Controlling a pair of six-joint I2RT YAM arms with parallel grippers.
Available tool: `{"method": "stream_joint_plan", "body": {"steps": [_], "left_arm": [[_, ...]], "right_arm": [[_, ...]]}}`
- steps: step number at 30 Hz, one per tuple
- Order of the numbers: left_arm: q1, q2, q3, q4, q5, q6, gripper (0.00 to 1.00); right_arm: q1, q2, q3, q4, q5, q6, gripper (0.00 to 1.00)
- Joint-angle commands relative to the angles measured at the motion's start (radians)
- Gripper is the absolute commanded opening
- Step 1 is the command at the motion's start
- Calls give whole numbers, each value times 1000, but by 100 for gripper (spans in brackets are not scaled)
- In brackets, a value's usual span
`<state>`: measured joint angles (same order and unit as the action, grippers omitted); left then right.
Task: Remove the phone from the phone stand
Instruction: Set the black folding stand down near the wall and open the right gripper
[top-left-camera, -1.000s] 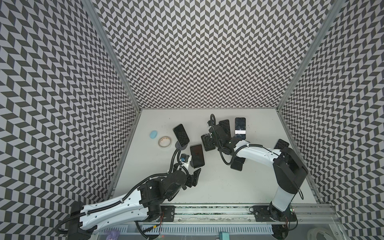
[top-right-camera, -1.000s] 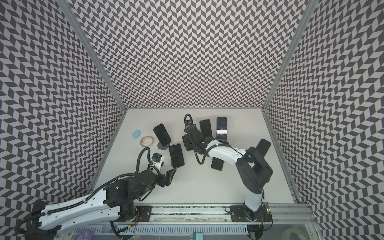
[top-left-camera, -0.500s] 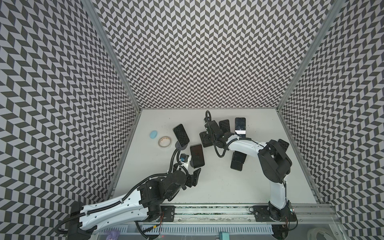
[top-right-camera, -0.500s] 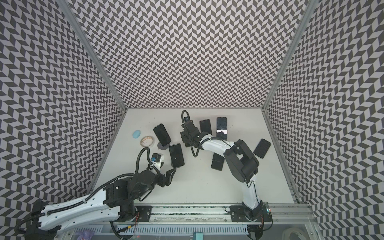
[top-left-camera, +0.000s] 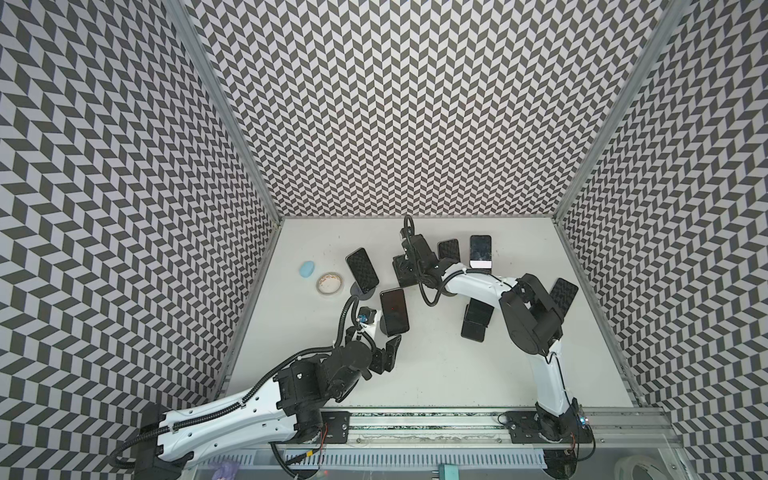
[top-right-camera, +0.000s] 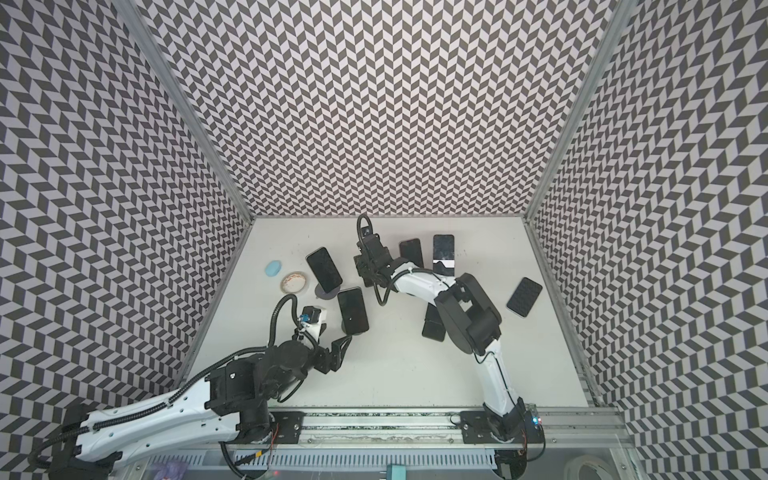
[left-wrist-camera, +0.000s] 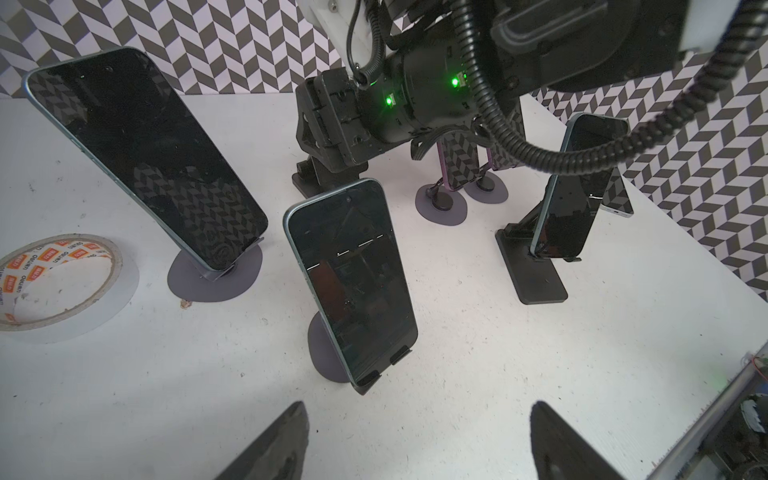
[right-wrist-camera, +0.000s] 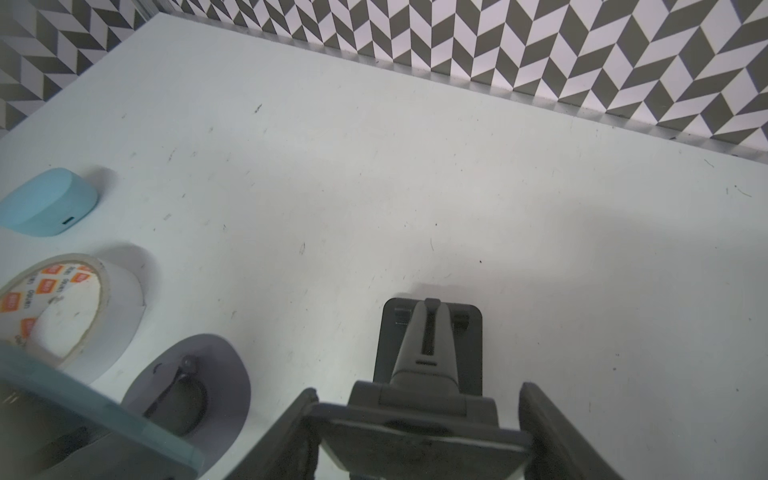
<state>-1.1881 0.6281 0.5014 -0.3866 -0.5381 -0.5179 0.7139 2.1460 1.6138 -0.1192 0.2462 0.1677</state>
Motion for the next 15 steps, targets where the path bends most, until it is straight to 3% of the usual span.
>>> {"method": "stream_joint_plan", "body": {"steps": [1, 15], "left_arm": [[7, -14, -5, 4, -29, -26, 84], [7, -17, 2, -18, -45, -34, 84]], "right_arm": [[-11, 50, 55, 47, 8, -19, 69], [-14, -2, 75, -5, -19, -18, 87]]}}
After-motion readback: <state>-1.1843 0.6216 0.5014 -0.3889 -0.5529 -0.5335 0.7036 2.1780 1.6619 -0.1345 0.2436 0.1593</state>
